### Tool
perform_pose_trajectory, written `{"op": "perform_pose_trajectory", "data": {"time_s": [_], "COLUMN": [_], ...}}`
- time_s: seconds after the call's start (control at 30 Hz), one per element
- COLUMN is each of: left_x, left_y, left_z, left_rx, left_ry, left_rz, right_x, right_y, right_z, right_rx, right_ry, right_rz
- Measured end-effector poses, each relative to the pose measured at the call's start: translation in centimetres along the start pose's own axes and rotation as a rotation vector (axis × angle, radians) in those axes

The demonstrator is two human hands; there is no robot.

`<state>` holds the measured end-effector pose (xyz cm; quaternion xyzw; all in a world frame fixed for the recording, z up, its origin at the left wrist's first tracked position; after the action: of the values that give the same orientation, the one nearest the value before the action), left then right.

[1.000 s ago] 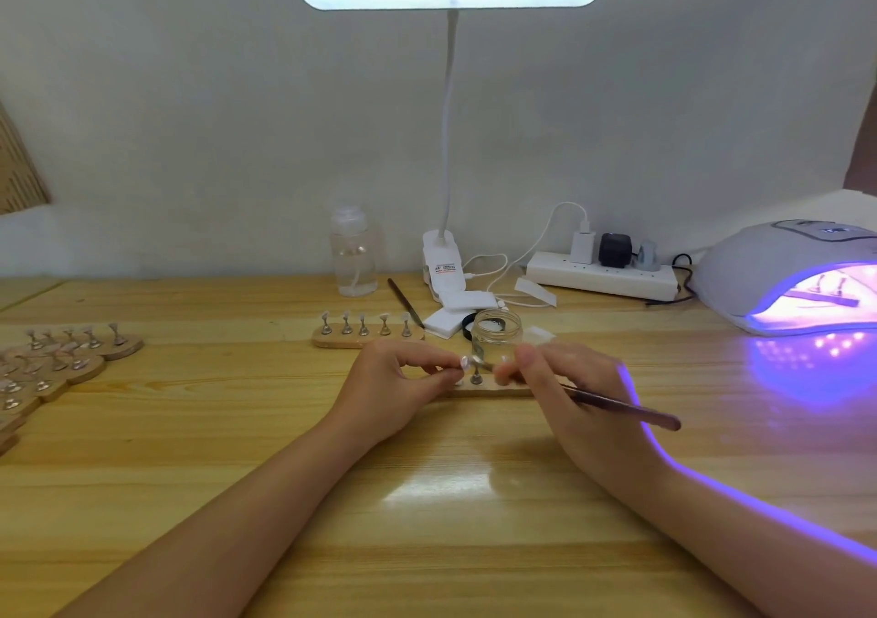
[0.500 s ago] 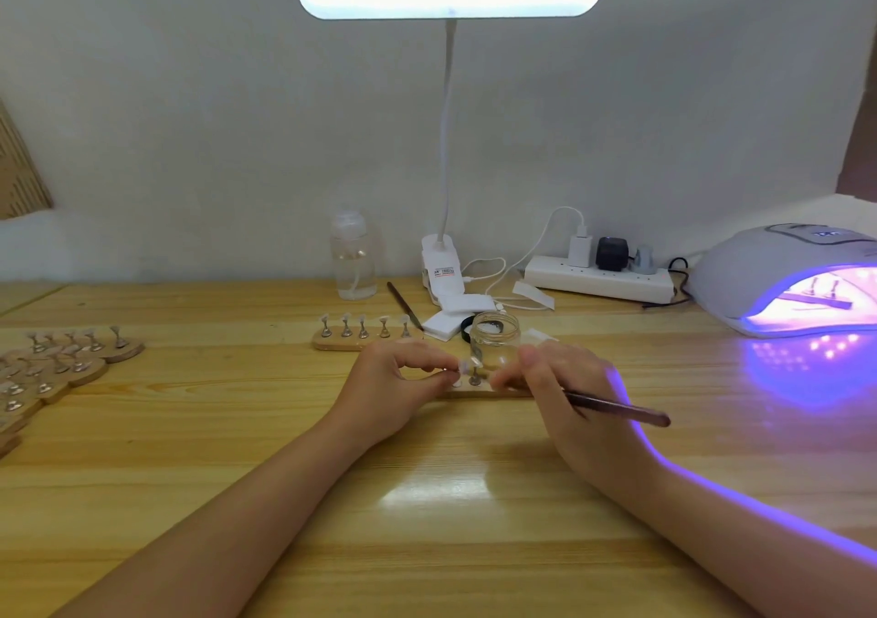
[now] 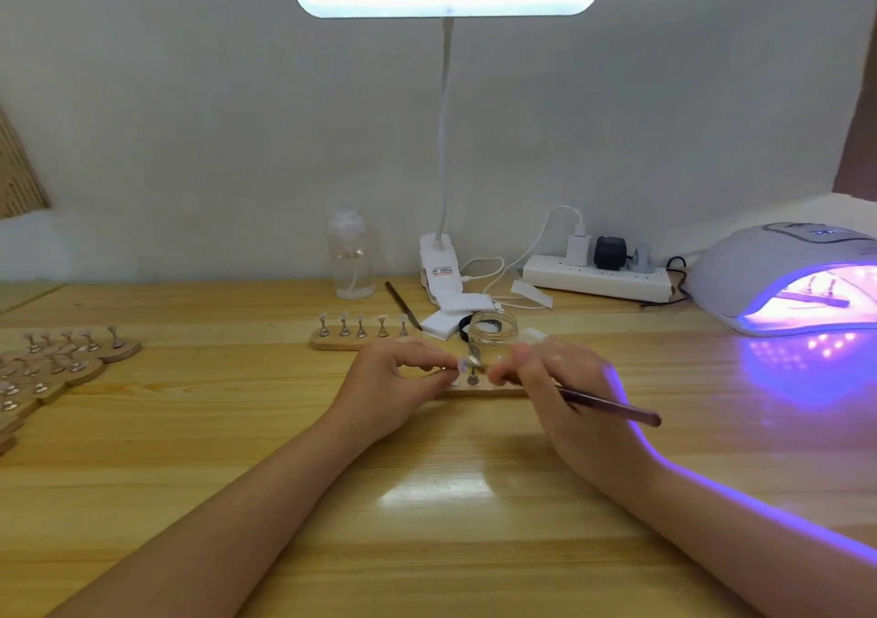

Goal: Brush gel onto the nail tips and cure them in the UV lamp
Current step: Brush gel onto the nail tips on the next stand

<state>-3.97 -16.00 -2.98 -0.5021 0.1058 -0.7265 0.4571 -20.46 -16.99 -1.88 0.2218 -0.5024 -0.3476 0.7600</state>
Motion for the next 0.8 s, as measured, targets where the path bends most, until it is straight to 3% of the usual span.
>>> {"op": "perform_pose_trajectory", "data": {"time_s": [0.13, 0.8], "left_x": [-0.03, 0.00], "left_y": [0.02, -0.06], "left_z": [0.02, 0.02], "left_rx": [-0.002, 0.026], "left_ry": [0.002, 0.007], "left_rz": [0.005, 0.026], "right_x": [0.16, 0.16], "right_y": [-0.26, 0.15], "right_z": [-0.17, -0.39], "right_rx": [0.042, -0.086], "right_ry": [0.030, 0.043], "right_rz": [-0.057, 0.013]}}
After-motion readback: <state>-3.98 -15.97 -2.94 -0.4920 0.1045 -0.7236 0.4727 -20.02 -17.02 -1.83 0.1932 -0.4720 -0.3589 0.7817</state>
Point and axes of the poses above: each hand's wrist, its own x-axis towards the middle knuckle, its own z-axis out of the back of the hand, y = z × x, the point moved 6 cm from there along x, towards the middle knuckle, and after that the axes turned 14 degrees about -z, right-handed, at the moved point
